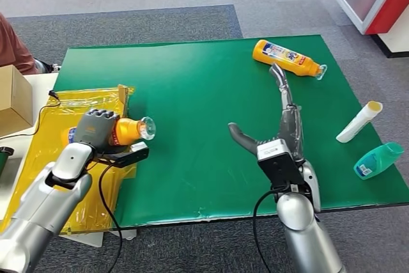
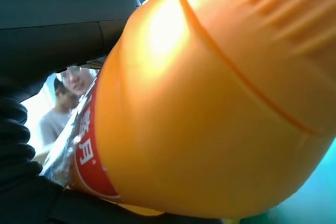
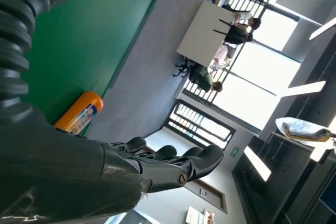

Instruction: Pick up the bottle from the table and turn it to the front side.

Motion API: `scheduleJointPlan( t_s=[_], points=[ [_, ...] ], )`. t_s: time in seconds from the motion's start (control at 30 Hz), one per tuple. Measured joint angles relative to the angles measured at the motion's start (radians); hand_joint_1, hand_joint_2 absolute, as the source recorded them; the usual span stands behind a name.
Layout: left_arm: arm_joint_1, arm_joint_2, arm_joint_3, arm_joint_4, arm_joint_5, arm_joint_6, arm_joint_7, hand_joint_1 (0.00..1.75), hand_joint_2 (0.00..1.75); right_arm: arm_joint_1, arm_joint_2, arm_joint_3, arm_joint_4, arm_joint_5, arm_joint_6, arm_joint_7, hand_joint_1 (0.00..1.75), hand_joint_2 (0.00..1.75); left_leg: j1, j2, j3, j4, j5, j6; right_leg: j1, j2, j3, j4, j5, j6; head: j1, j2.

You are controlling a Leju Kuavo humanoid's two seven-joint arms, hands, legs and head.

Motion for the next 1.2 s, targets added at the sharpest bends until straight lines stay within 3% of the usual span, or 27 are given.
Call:
scheduleJointPlan(
  t_s=[0.37,0.4,0.5,0.53,0.9,1.2],
  points=[
    [-0.062,-0.028,0.035,0.208,0.044,0.017,-0.029,1.75,0.00,-0.011,0.000,0.001,0.003,-0.005,-0.001,-0.001,0.00,1.75,0.000,0.000,0.001,0.000,0.000,0.000,0.000,0.000,0.001,0.000,0.000,0.000,0.000,0.000],
    [-0.064,-0.030,0.038,0.219,0.048,0.021,-0.031,1.53,0.00,-0.013,0.000,0.002,0.003,-0.005,-0.001,-0.001,0.00,1.75,0.000,0.000,0.001,0.000,0.000,0.000,0.000,0.000,0.001,0.000,0.000,0.000,0.000,0.000],
    [-0.068,-0.035,0.045,0.247,0.054,0.034,-0.035,0.22,0.00,-0.019,0.000,0.003,0.005,-0.005,-0.001,-0.001,0.00,1.75,0.000,0.000,0.002,0.000,0.000,-0.001,0.000,0.000,0.002,0.000,0.001,-0.001,0.000,0.000],
    [-0.068,-0.037,0.047,0.255,0.058,0.040,-0.036,0.00,0.00,-0.020,0.000,0.003,0.006,-0.005,-0.001,-0.001,0.00,1.75,0.000,0.000,0.002,0.000,0.000,-0.001,0.000,0.000,0.002,0.000,0.001,-0.001,0.000,0.000],
    [-0.017,-0.061,0.096,0.280,0.125,0.082,-0.069,0.00,0.00,-0.027,0.000,0.014,0.012,-0.005,-0.005,0.005,0.00,1.75,0.000,0.000,0.001,0.000,0.000,0.000,0.000,0.000,0.002,0.000,0.000,0.000,0.000,0.000],
    [0.029,-0.069,0.103,0.215,0.152,0.083,-0.082,0.00,0.00,-0.025,0.000,0.014,0.012,-0.005,-0.007,0.008,0.00,1.75,0.000,0.000,0.001,0.000,0.000,0.000,0.000,0.000,0.001,0.000,0.000,0.000,0.000,0.000]
  ],
)
